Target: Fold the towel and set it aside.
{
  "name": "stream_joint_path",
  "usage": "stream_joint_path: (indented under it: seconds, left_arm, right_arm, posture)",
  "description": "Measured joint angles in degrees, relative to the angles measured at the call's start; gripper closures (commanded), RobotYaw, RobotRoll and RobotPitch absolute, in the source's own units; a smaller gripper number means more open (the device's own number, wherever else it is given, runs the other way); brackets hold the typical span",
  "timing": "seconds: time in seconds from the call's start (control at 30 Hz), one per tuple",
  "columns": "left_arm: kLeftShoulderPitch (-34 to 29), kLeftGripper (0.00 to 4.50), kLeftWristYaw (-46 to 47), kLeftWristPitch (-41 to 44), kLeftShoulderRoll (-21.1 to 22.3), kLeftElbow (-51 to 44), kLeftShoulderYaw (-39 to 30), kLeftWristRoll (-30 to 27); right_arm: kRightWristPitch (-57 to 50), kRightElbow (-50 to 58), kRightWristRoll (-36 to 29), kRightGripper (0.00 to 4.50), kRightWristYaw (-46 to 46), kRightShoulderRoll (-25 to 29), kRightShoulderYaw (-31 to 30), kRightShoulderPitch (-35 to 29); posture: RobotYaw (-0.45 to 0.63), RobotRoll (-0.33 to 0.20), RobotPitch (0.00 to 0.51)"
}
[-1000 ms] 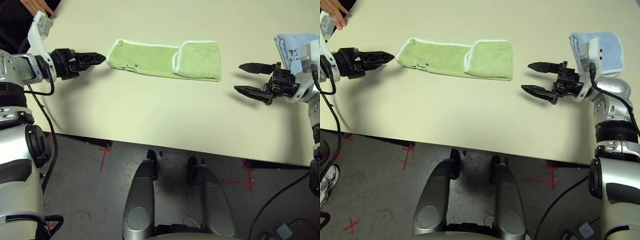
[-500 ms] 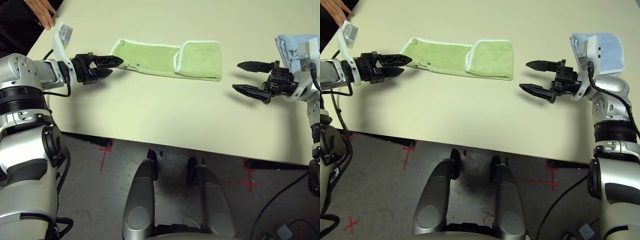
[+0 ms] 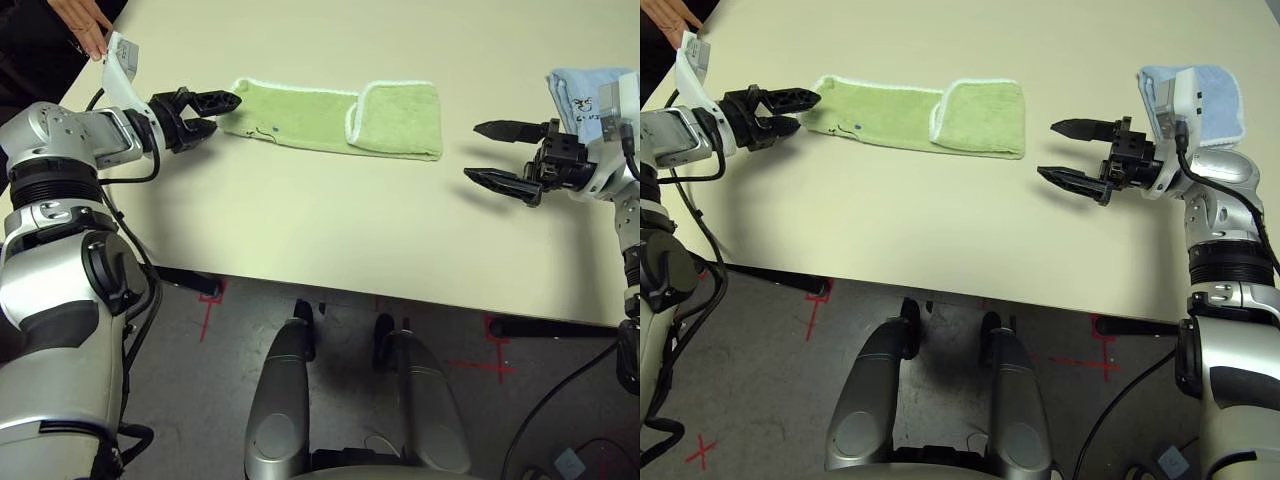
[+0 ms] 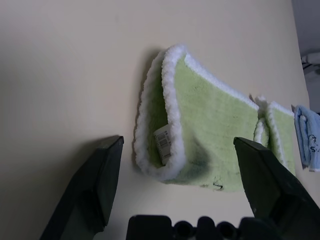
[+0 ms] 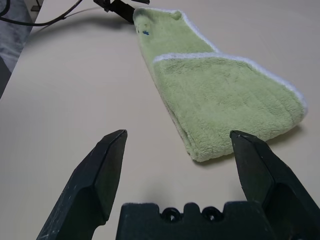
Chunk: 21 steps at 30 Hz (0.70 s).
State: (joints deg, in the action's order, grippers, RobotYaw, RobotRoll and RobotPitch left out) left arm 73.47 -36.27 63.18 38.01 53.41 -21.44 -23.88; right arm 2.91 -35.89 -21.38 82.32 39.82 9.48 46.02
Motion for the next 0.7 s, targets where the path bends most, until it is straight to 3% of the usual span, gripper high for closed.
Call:
stream_joint_path:
  seconds: [0.03,0.07,0.13,0.27,0.7]
  left_arm:
    - [0.01,1.38,-0.03,0.08,0.00,0.31,0.09,0.00]
    - [0.02,1.46,-0.07,0.24,0.00,0.60,0.16,0.00]
    - [0.03,1.26,-0.54,1.08,0.01,0.78,0.48,0.00]
    - [0.61,0.01,-2.42,2.74,0.29,0.31,1.47,-0.62]
    - [0.86,0.01,-5.41,4.54,1.86,-0.58,6.31,-0.39]
  right_arm:
    - [0.00,0.00,0.01,0.00,-0.03,0.00,0.00,0.00]
    - [0.00,0.00,0.01,0.00,-0.07,0.00,-0.01,0.00]
    - [0.01,0.00,0.01,0.00,-0.10,0.00,-0.04,0.00]
    - [0.02,0.00,0.03,0.00,-0.18,0.00,-0.07,0.01]
    - [0.17,0.00,0.08,0.00,-0.40,-0.02,-0.24,0.03]
  posture:
    - [0.09,0.000,0.368]
    - [0.09,0.000,0.368]
    - [0.09,0.000,0.368]
    - [0.09,0.000,0.368]
    - [0.09,0.000,0.367]
